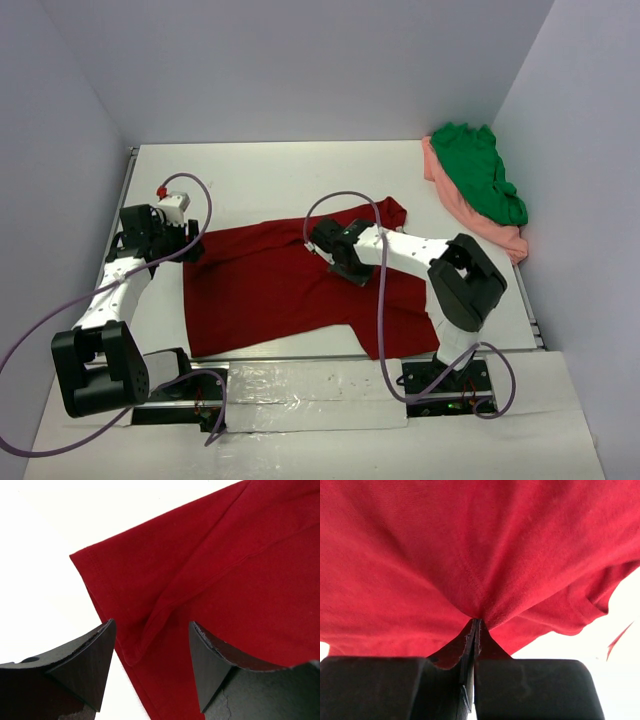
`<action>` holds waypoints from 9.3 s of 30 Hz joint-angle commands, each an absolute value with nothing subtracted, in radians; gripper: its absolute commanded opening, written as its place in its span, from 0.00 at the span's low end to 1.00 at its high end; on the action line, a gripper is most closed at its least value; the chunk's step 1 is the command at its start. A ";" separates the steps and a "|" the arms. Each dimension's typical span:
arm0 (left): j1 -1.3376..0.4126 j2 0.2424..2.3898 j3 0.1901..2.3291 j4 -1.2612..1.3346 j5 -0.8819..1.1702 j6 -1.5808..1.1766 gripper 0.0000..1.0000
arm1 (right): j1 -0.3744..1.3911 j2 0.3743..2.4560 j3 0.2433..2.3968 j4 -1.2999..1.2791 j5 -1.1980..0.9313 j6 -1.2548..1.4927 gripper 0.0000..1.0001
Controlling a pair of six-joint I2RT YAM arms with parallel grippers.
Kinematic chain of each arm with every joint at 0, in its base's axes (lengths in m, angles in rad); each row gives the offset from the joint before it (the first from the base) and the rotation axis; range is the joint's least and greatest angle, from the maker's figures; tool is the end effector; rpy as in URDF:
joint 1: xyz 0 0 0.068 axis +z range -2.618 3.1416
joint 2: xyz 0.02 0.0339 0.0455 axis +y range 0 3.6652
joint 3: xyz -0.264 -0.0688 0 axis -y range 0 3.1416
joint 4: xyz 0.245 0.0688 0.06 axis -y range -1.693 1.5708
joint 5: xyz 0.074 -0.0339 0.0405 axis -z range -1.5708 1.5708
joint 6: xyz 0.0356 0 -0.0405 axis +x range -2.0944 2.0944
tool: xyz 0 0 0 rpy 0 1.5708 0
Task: Fold and stack the t-shirts
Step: Fold the flattened tshirt in 1/3 of the way
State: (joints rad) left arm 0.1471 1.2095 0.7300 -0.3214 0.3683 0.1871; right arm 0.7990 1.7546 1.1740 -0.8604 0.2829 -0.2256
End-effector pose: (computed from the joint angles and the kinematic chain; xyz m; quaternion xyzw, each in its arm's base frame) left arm 0.2456 0.0234 0.2237 0.0870 0.9096 -0.1059 0.3922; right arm 0.2303 0.2224 0.1816 -0.4763 0.8656 -0.1168 0.1014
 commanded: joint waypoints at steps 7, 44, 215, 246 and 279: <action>0.152 1.206 0.753 -0.393 0.422 0.259 0.69 | 0.801 1.672 1.123 -0.744 0.377 -0.216 0.50; 0.158 1.387 0.718 -0.368 0.253 0.408 0.41 | 0.673 1.497 1.154 -0.667 0.218 -0.195 0.51; 0.037 1.388 0.845 0.133 0.112 0.103 0.88 | 0.930 2.117 1.414 0.032 0.313 -0.715 0.26; 0.055 1.316 0.750 0.163 0.121 0.098 0.87 | 0.946 2.131 1.405 -0.041 0.374 -0.723 0.00; 0.055 1.307 0.742 0.078 0.274 0.141 0.85 | 0.951 1.938 1.375 -0.270 0.145 -0.540 0.35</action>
